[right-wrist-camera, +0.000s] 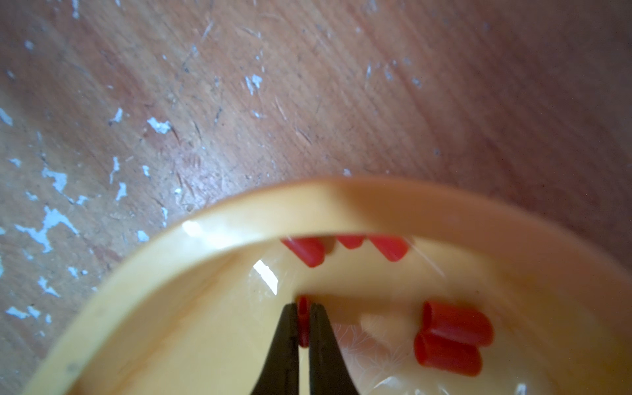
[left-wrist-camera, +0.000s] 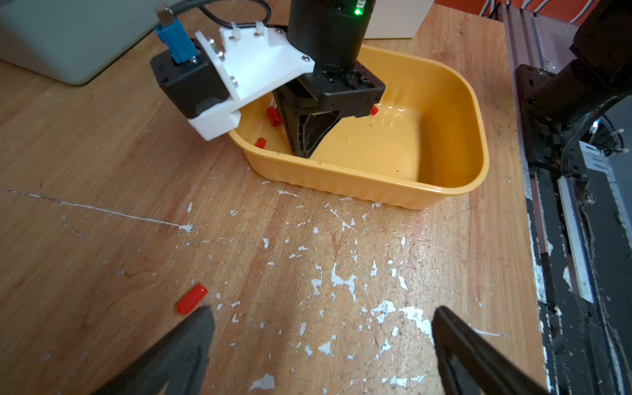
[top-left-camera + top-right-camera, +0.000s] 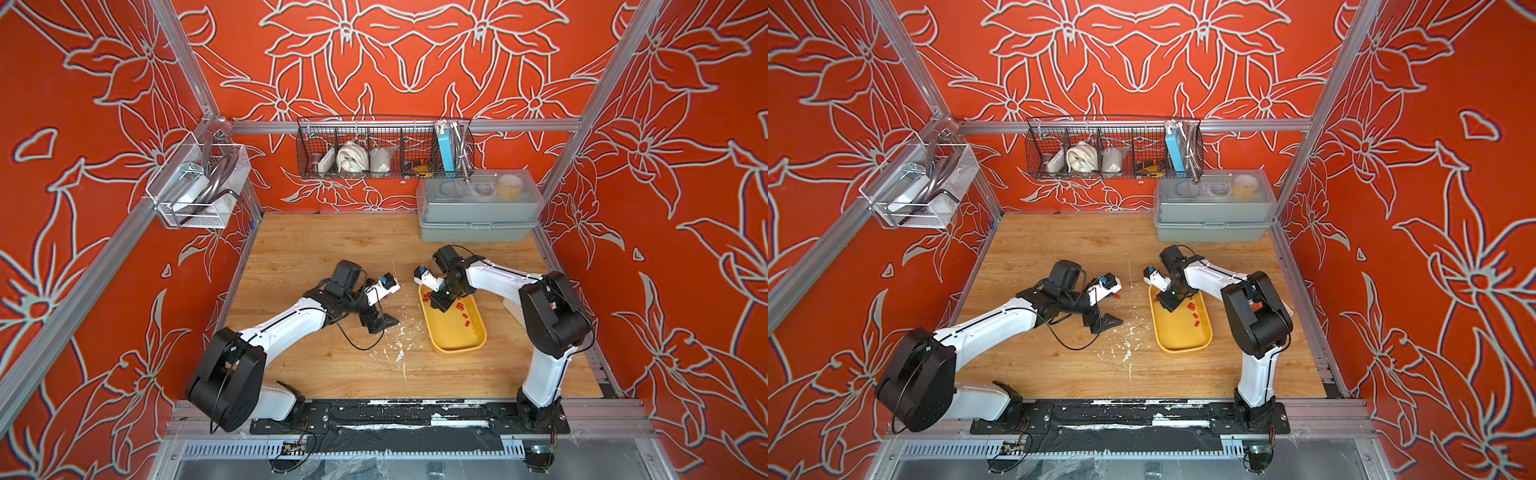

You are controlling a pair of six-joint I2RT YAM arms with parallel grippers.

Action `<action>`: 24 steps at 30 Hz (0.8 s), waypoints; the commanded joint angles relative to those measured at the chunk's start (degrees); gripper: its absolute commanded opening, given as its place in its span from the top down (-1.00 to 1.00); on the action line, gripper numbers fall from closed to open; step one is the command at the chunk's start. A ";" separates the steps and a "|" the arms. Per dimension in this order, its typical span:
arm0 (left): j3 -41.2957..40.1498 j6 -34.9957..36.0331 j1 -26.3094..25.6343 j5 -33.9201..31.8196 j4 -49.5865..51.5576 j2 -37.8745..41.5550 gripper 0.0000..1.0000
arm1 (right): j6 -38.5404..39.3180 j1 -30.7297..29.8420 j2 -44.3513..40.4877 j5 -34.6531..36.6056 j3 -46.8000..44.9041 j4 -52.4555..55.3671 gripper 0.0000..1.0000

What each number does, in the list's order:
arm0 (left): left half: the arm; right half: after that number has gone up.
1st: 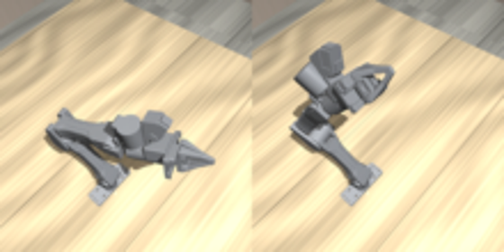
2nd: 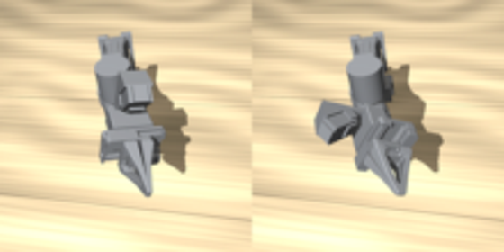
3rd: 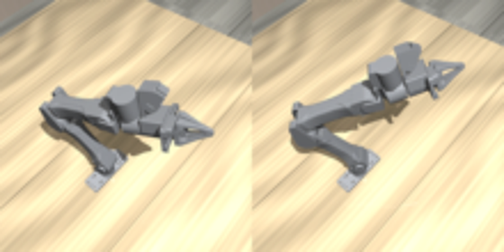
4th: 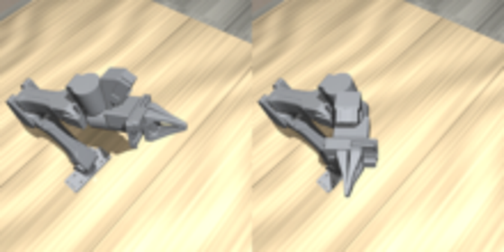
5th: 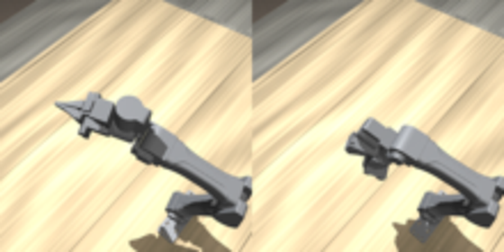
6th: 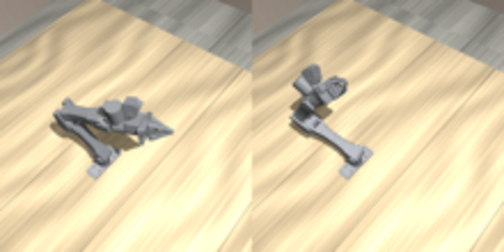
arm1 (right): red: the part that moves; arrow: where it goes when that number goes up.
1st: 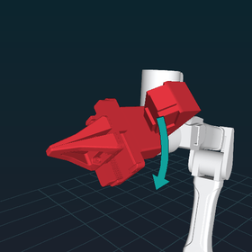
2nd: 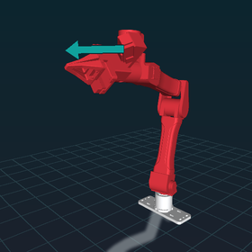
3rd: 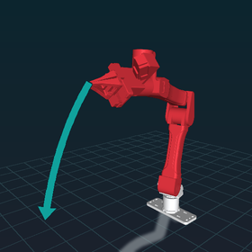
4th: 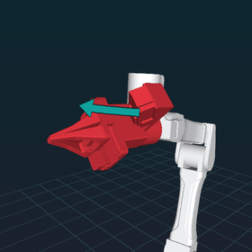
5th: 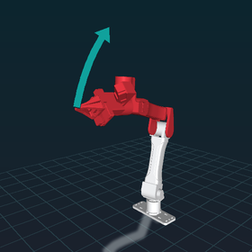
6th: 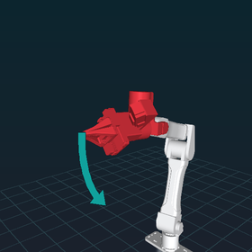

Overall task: Take the screw protection sleeves out of the storage box
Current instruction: Pick up the screw protection sleeve from the storage box, then place the screw protection sleeve at the center of the board.

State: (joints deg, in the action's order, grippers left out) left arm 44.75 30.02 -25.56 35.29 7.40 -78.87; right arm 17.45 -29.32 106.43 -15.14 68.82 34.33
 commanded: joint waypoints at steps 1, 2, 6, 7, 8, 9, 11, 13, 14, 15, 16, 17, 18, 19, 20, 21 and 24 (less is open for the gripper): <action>0.99 0.24 0.03 -2.26 1.43 1.61 -0.97 | 0.59 -0.09 -2.46 1.45 0.05 1.69 0.90; 1.19 0.13 0.15 -2.69 1.63 1.61 -0.97 | 0.86 -0.03 -3.30 1.75 -0.06 1.92 0.91; 1.63 -0.27 0.75 -3.94 1.76 1.87 -0.97 | 2.05 0.36 -7.07 3.02 -1.08 2.60 0.95; 1.65 -0.39 0.94 -4.21 1.74 1.96 -0.97 | 2.46 0.40 -8.02 3.17 -1.31 3.05 0.95; 1.74 -0.61 1.19 -4.43 1.74 2.05 -0.97 | 2.94 0.40 -9.22 3.19 -1.57 3.40 0.96; 1.74 -0.74 1.49 -4.52 1.81 2.21 -0.97 | 3.30 0.40 -10.20 3.07 -1.74 3.82 0.96; 1.99 -1.22 2.38 -4.61 1.92 2.48 -0.97 | 3.83 0.38 -12.43 1.72 -1.38 5.17 0.96; 2.31 -1.86 3.88 -4.38 2.22 2.83 -0.97 | 3.88 0.13 -14.21 -0.94 -0.10 6.62 0.96; 2.51 -2.04 4.85 -4.12 2.56 3.08 -0.97 | 3.52 -0.22 -14.89 -2.48 0.91 7.27 0.95; 2.77 -1.94 5.81 -3.93 3.03 3.24 -0.97 | 3.09 -0.61 -15.20 -3.65 1.85 7.61 0.95; 3.16 -1.34 6.89 -3.82 4.05 3.43 -0.97 | 2.54 -1.34 -15.26 -4.77 3.00 7.82 0.95; 3.63 -0.94 8.07 -3.94 5.17 3.59 -0.97 | 2.00 -2.26 -15.02 -5.67 4.22 7.82 0.95; 4.02 -1.01 9.12 -4.20 5.93 3.71 -0.97 | 1.53 -3.05 -14.50 -6.18 5.19 7.75 0.94; 4.46 -1.14 10.52 -4.35 6.68 3.81 -0.97 | 1.20 -4.00 -13.52 -6.48 6.42 7.53 0.94; 4.76 -1.12 11.80 -4.14 7.59 3.89 -0.97 | 0.94 -4.98 -12.43 -6.56 7.45 7.27 0.94; 5.26 -1.18 13.19 -3.96 8.57 4.06 -0.97 | 0.62 -5.96 -10.85 -6.59 8.72 6.99 0.94; 5.83 -0.24 16.02 -4.26 11.23 4.66 -0.97 | -0.74 -8.00 -5.41 -6.16 12.91 6.41 0.94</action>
State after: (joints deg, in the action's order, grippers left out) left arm 49.58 28.95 -11.29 30.79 14.17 -75.83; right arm 18.68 -35.83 96.62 -19.99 79.24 40.05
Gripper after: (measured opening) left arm 0.984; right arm 0.047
